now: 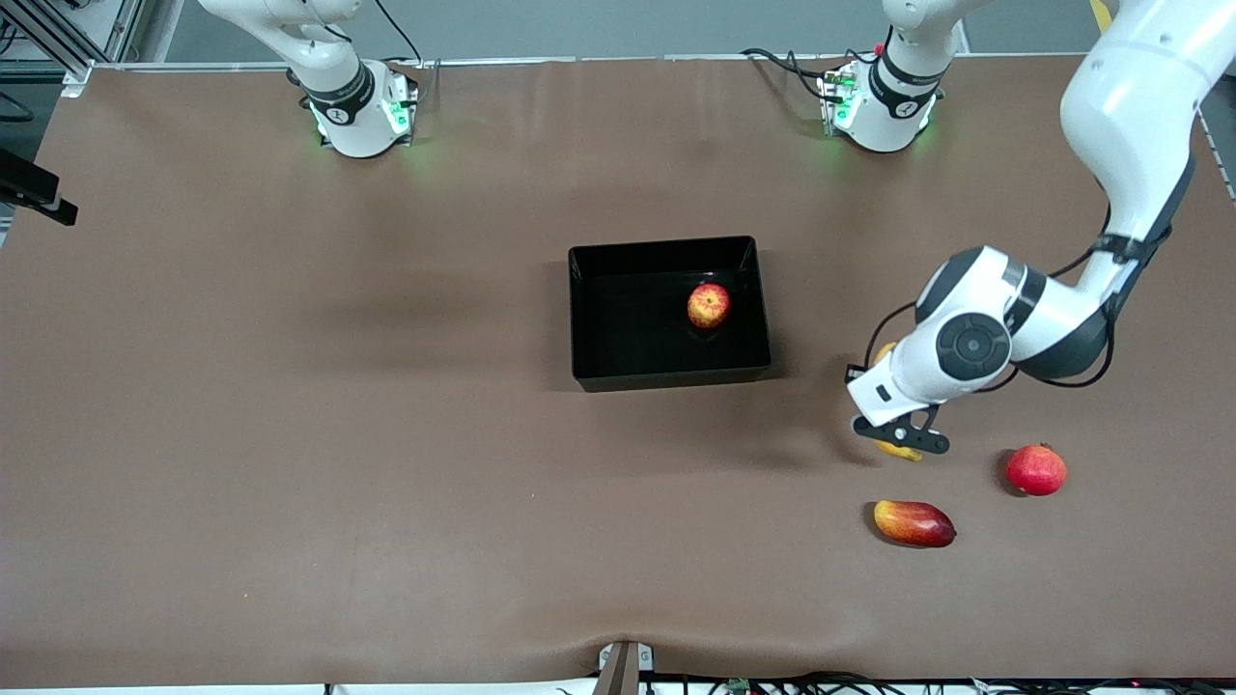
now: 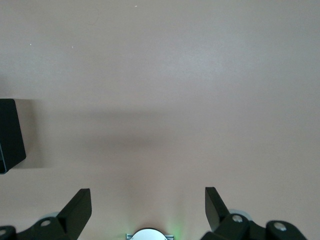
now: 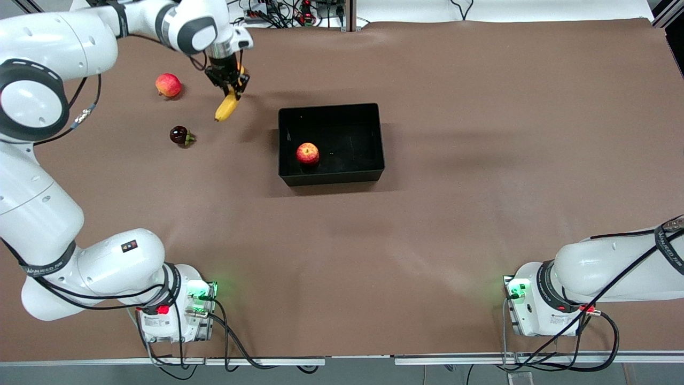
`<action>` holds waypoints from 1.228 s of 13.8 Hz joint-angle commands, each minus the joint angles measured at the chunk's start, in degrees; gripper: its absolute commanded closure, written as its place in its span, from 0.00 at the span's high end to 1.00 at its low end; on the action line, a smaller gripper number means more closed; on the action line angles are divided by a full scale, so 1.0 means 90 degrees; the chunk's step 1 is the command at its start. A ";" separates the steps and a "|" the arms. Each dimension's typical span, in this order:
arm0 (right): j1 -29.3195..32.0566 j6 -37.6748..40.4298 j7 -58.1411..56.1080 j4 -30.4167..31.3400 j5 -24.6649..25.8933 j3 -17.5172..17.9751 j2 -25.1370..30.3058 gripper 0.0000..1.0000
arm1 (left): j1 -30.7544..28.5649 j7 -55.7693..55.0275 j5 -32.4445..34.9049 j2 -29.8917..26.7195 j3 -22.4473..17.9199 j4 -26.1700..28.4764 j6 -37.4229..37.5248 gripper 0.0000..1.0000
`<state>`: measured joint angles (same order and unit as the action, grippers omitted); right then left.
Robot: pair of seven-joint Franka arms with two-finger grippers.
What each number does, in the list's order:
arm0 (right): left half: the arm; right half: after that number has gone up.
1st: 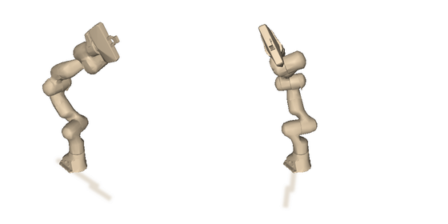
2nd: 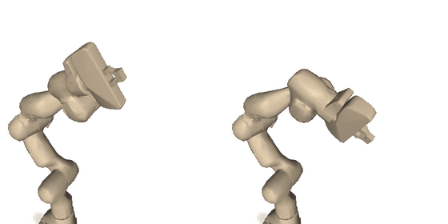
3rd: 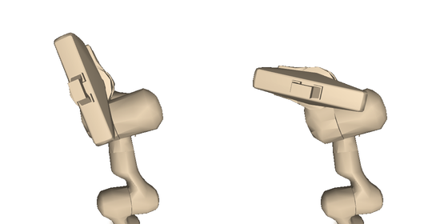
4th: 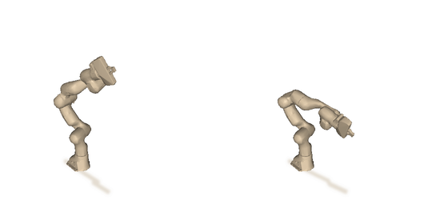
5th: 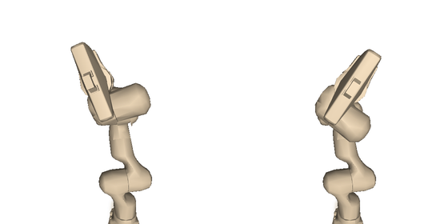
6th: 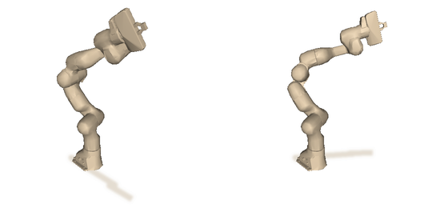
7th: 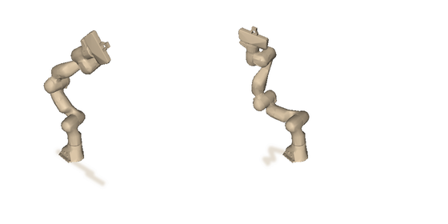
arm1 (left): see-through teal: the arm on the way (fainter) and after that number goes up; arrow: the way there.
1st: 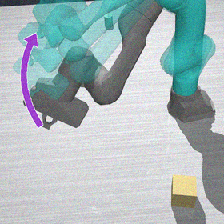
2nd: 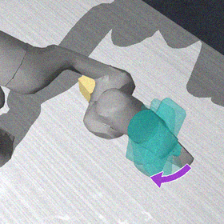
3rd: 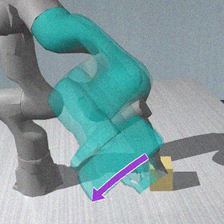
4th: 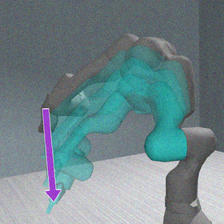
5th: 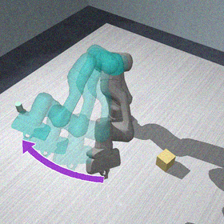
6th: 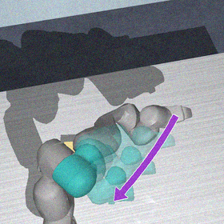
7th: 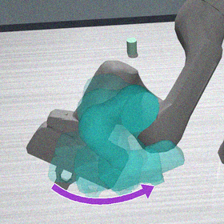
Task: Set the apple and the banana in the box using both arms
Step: 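Grasp the banana by its middle with the left gripper and lift, then carry the banana with the left gripper into the black box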
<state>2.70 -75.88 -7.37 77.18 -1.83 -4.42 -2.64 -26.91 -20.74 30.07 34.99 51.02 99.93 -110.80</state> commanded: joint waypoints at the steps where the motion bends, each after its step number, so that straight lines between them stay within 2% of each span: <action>1: -0.0026 -0.0006 -0.0021 0.0028 -0.0050 -0.0017 0.0069 1.00 | 0.0011 -0.0457 -0.0547 -0.0324 0.0394 -0.0262 0.0454 0.00; 3: -0.0026 -0.0006 -0.0021 0.0028 0.0047 -0.0007 0.0069 1.00 | 0.0302 -0.1032 -0.0684 -0.0217 0.0639 -0.0565 0.0475 0.00; 5: -0.0026 -0.0006 -0.0021 0.0028 0.0116 -0.0007 0.0069 1.00 | 0.0897 -0.1832 -0.0714 -0.0080 0.0611 -0.0829 0.0484 0.00; 9: -0.0055 -0.0006 -0.0021 0.0028 0.0232 0.0012 0.0069 1.00 | 0.1786 -0.2927 -0.0646 0.0144 0.0581 -0.0937 0.0475 0.00; 11: -0.0075 -0.0006 -0.0011 0.0028 0.0321 0.0022 0.0069 1.00 | 0.2604 -0.3523 -0.0636 0.0368 0.0135 -0.1248 0.0436 0.00; 12: -0.0075 -0.0006 -0.0001 0.0028 0.0321 0.0012 0.0069 1.00 | 0.3247 -0.3806 -0.0655 0.0467 -0.0264 -0.1617 0.0445 0.00; 13: -0.0065 -0.0006 -0.0011 0.0028 0.0321 0.0012 0.0059 1.00 | 0.3901 -0.4012 -0.0733 0.0516 -0.0858 -0.1940 0.0465 0.00; 14: -0.0065 -0.0006 -0.0001 0.0028 0.0311 0.0012 0.0049 1.00 | 0.4449 -0.4110 -0.0878 0.0526 -0.1319 -0.2098 0.0465 0.00; 15: -0.0065 0.0023 -0.0001 0.0028 0.0311 0.0003 0.0049 1.00 | 0.4774 -0.4121 -0.1083 0.0526 -0.1652 -0.2215 0.0465 0.00; 17: -0.0046 -0.0016 -0.0001 0.0028 0.0331 0.0003 0.0040 1.00 | 0.5292 -0.4218 -0.1192 0.0642 -0.2015 -0.2314 0.0387 0.00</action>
<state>2.59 -75.87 -7.37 77.20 -0.07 -4.29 -2.65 17.25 -58.04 20.76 39.30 35.76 82.31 -108.08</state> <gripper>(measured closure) 0.000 0.639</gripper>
